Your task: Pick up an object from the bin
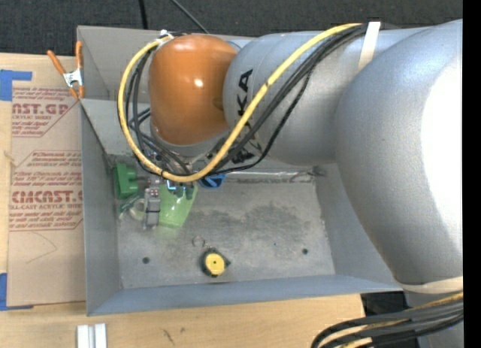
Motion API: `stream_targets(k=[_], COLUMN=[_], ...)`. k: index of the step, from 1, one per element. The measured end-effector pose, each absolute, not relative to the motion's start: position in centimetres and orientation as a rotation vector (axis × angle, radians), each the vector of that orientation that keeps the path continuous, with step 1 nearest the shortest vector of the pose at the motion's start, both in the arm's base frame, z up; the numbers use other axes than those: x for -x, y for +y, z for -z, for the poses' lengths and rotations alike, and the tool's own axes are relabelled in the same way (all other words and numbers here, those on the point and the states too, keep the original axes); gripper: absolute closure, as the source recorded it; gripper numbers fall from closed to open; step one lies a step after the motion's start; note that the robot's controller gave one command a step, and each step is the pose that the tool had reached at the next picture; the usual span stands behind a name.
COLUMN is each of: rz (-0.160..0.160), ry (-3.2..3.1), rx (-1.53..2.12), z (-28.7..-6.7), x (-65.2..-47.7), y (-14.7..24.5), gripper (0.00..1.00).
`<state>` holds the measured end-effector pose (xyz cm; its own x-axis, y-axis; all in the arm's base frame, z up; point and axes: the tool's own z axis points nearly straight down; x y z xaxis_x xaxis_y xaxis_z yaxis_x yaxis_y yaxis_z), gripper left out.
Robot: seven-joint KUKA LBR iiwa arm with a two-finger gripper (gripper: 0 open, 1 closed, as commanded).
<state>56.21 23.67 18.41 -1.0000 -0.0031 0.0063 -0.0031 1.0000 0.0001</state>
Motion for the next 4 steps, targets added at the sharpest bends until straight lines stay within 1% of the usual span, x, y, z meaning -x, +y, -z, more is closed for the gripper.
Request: stream_targets(k=[1,2,3,4], rz=[-0.001,0.001,0.002,0.002], ry=[-3.108,-3.049,-2.866,-2.795], rx=[-0.439,-0.774,-1.292,-1.436], z=[-6.7,-10.1,-10.5,-6.9], x=[-57.4,-57.4,-56.7,-57.3], y=[16.2,15.0,14.6,14.3], gripper=[0.00,0.00,0.00,0.00])
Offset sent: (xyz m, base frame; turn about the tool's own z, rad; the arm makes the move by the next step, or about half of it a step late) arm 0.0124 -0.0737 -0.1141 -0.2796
